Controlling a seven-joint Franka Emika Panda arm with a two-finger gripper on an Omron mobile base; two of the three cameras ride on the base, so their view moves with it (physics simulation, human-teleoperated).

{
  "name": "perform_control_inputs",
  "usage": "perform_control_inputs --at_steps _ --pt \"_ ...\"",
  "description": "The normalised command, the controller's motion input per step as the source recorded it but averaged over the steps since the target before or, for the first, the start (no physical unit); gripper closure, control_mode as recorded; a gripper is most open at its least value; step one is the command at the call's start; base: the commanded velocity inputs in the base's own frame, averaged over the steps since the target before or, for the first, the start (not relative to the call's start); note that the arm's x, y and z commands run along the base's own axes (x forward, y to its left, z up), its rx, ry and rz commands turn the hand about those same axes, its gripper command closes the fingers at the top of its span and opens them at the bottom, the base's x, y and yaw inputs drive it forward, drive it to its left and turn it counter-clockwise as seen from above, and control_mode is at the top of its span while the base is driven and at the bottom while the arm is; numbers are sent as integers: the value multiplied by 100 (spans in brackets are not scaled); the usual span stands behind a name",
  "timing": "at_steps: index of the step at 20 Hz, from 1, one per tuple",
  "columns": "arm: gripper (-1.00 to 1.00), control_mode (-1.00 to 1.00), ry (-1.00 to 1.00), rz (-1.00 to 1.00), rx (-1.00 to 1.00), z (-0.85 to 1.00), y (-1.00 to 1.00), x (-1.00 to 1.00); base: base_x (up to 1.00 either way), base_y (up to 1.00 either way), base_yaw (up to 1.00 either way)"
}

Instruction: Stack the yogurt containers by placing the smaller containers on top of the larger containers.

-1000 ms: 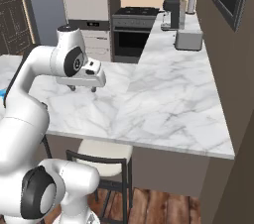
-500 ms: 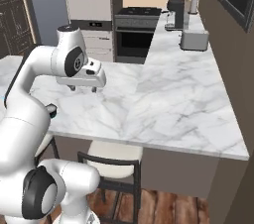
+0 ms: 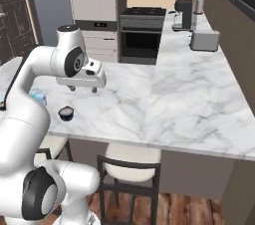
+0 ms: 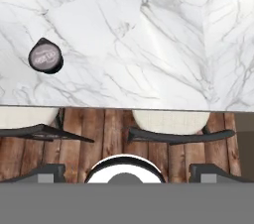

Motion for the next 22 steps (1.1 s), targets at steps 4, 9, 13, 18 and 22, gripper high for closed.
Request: perform_control_inputs --at_steps 4,9,13,18,22 --pt "-100 100 0 0 0 0 0 0 0 51 -1" --pt "-100 100 0 0 0 0 0 0 0 47 0" --pt "-100 100 0 0 0 0 0 0 1 45 0" --pt "-100 100 0 0 0 0 0 0 8 52 0" --pt "-100 100 0 0 0 0 0 0 11 55 0"
